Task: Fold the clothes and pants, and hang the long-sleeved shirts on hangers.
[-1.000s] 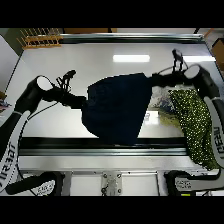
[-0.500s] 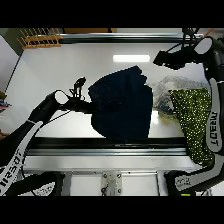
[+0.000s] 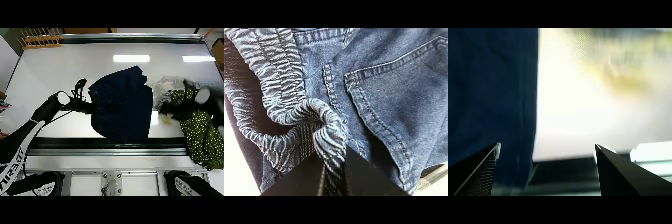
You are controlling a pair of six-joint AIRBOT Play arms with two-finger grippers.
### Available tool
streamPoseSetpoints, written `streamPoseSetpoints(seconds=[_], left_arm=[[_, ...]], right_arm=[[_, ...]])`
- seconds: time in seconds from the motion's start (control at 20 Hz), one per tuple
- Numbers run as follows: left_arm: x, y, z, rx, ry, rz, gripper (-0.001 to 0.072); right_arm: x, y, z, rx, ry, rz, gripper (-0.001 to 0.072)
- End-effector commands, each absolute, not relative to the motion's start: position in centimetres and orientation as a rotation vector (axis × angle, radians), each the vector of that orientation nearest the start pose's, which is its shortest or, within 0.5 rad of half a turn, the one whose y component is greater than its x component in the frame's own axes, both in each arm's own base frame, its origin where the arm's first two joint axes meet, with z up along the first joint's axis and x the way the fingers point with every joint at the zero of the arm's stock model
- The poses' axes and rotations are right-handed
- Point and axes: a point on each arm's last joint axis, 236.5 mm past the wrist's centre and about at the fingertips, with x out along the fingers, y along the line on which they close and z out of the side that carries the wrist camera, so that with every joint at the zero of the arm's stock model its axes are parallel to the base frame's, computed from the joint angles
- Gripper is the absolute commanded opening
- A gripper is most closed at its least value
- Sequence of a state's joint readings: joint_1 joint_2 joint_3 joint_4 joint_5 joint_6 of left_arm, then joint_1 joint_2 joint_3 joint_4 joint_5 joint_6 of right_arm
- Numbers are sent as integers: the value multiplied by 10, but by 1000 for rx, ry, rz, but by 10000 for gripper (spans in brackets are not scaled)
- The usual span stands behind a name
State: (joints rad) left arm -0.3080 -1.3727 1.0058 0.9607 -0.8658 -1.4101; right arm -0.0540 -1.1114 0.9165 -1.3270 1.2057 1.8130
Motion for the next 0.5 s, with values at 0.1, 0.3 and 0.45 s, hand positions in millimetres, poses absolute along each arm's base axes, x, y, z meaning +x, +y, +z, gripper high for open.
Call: streamPoseSetpoints(seconds=[0.1,0.3,0.45], left_arm=[[361,-221,-33,-293,1240,-515,34],[361,-221,-33,-293,1240,-515,34],[361,-221,-33,-292,1240,-515,34]], right_arm=[[225,91,-101,932,1416,-160,643],[233,125,-108,1011,1372,-92,643],[244,149,-114,1043,1338,-75,643]])
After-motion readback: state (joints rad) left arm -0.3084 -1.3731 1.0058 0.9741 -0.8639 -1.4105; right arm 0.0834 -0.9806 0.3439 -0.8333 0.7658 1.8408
